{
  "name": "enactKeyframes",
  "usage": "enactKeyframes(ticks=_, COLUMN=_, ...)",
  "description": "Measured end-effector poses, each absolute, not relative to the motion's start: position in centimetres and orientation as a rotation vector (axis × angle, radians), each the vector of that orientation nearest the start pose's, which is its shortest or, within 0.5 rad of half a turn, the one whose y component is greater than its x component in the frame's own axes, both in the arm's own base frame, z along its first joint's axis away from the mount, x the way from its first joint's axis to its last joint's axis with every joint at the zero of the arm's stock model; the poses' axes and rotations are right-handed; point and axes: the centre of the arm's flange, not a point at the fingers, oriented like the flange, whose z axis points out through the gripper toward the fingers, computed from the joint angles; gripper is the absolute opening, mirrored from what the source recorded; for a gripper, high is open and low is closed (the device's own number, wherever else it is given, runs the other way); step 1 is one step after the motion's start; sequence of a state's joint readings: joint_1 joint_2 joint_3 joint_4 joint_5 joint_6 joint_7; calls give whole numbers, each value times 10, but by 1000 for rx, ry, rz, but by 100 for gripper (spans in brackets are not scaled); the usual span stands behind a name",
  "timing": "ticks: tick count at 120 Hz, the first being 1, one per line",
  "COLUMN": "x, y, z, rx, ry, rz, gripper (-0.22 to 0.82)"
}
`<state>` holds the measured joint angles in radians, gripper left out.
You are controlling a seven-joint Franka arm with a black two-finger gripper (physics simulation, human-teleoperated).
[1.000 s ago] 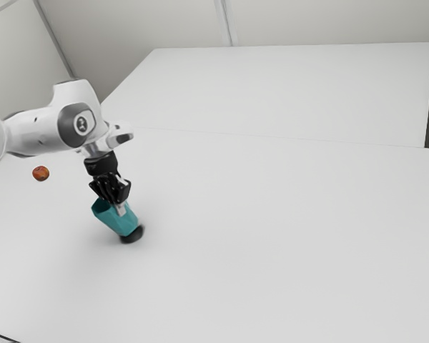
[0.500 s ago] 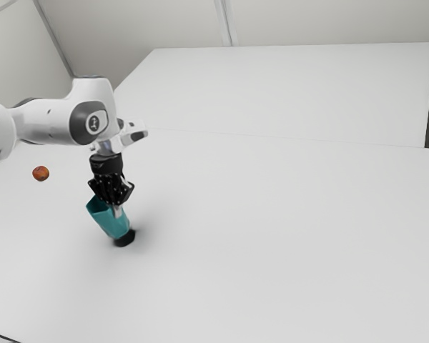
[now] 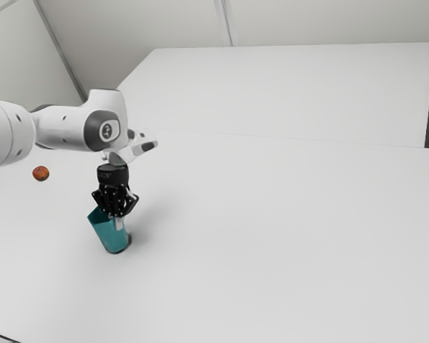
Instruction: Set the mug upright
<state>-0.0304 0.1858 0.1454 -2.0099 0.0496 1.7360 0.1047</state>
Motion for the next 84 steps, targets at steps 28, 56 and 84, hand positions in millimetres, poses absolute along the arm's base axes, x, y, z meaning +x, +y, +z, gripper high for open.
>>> enactKeyframes(ticks=28, x=526, y=62, z=335, rx=-3026, ry=-4, rz=727, gripper=10)
enactKeyframes(ticks=56, x=534, y=54, z=349, rx=-3009, ry=27, rz=687, gripper=44)
enactKeyframes(ticks=84, x=545, y=55, z=386, rx=-3021, ry=23, rz=584, gripper=55)
